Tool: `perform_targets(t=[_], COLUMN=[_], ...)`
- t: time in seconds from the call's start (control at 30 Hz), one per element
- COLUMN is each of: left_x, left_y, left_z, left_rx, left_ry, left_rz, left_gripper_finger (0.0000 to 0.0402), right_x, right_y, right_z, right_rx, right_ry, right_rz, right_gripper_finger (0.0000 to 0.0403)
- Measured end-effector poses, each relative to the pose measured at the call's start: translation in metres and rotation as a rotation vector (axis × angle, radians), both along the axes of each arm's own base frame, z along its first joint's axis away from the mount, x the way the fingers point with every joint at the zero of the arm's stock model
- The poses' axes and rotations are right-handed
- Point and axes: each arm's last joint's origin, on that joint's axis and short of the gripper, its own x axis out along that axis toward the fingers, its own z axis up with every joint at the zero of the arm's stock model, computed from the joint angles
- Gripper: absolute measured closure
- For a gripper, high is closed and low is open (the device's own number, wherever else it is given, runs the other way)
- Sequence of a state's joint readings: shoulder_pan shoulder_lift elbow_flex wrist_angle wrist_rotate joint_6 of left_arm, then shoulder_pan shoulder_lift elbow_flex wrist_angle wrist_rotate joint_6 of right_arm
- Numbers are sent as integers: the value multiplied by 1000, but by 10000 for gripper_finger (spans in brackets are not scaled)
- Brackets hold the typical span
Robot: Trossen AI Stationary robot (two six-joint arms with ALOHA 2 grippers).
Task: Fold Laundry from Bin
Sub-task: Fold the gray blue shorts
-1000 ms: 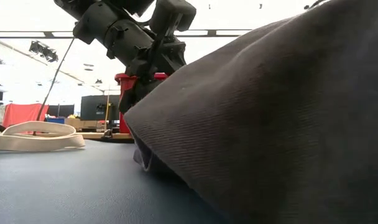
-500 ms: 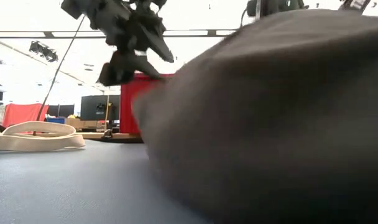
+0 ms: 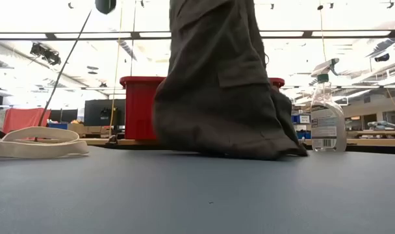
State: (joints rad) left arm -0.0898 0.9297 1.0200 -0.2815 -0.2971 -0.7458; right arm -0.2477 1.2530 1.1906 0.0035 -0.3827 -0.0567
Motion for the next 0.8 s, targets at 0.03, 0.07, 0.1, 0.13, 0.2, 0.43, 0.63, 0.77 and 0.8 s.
perform_targets(t=[0.03,0.07,0.1,0.13,0.2,0.43,0.63,0.77,0.8], left_x=[-6,-11,-14,-18,-20,-9,18,40,46], left_y=[2,2,3,3,3,-3,-11,-15,-16], left_z=[9,12,14,19,20,-1,-28,-44,-46], left_rx=[18,38,55,66,74,73,60,40,35], left_ry=[-33,-37,-33,-50,-48,131,304,364,365], left_rz=[10,21,22,24,25,-1,-16,-58,-75], left_gripper_finger=[258,258,258,258,258,257,257,257,257], right_x=[0,1,3,4,12,39,34,11,5], right_y=[2,7,12,17,30,98,137,158,162], right_z=[7,15,18,17,9,-64,-125,-135,-133], right_rx=[-25,-60,-97,-124,-132,-7,229,303,299], right_ry=[-6,-19,-15,3,41,260,323,282,257], right_rz=[26,58,81,106,164,402,444,367,332], right_gripper_finger=[377,377,377,377,377,377,377,377,377])
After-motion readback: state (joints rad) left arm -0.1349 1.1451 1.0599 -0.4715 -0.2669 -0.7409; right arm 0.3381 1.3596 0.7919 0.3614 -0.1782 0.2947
